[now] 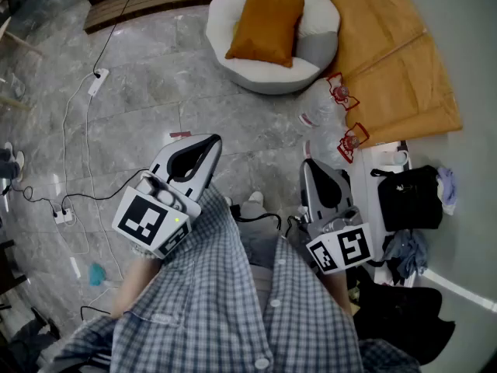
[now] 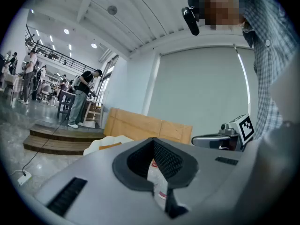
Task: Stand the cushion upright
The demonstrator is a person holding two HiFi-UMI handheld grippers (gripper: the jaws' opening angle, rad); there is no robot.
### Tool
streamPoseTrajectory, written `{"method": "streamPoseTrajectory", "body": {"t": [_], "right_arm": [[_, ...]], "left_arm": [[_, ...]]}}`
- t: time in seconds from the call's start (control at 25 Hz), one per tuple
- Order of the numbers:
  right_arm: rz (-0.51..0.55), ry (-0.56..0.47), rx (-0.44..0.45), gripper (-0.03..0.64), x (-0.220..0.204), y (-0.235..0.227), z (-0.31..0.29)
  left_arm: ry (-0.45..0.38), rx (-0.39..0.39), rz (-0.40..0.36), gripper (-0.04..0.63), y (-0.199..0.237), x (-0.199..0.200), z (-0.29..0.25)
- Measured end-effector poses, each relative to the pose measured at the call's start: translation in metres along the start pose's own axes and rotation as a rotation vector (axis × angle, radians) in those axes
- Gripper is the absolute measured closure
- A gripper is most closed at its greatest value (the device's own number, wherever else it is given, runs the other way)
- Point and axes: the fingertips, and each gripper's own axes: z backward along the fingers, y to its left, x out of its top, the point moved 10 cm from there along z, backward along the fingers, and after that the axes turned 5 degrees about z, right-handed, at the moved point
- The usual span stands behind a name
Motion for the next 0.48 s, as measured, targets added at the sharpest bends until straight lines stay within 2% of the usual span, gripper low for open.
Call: {"method": "streamPoseTrajectory", "body": {"t": [0.48], "right_arm": [[-0.012, -0.005, -0.032, 0.611, -0.0027, 0.0063, 0.0025]], "left_arm": [[-0.007, -0.024, -0.002, 0.589, 0.0037, 0.0001, -0.0056]]}}
